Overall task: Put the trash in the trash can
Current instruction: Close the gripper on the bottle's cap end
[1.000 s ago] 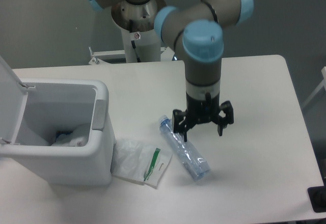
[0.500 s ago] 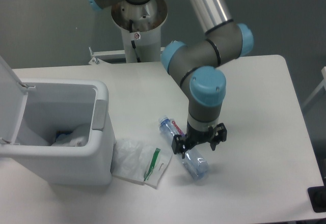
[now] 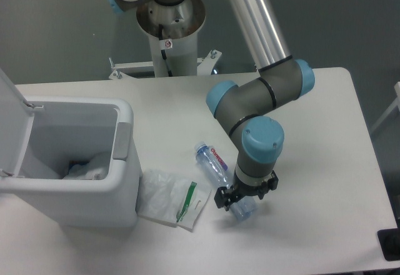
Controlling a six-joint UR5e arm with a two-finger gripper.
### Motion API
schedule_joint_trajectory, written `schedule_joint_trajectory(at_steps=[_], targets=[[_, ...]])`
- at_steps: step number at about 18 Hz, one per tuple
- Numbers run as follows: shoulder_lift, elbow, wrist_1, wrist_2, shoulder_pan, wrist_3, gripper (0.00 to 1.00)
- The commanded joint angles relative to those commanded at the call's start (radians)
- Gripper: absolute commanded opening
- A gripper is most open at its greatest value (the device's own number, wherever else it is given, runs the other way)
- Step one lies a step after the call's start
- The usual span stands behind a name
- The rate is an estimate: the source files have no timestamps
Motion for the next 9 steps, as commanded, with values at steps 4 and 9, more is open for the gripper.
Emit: schedule_joint_trajectory(at_steps=[4,9], targets=[[-0.014,0.008,-0.002,0.008,-0.003,-0.002,0.94],[-0.015,0.008,-0.002,0.008,-0.005,-0.002,0.77]])
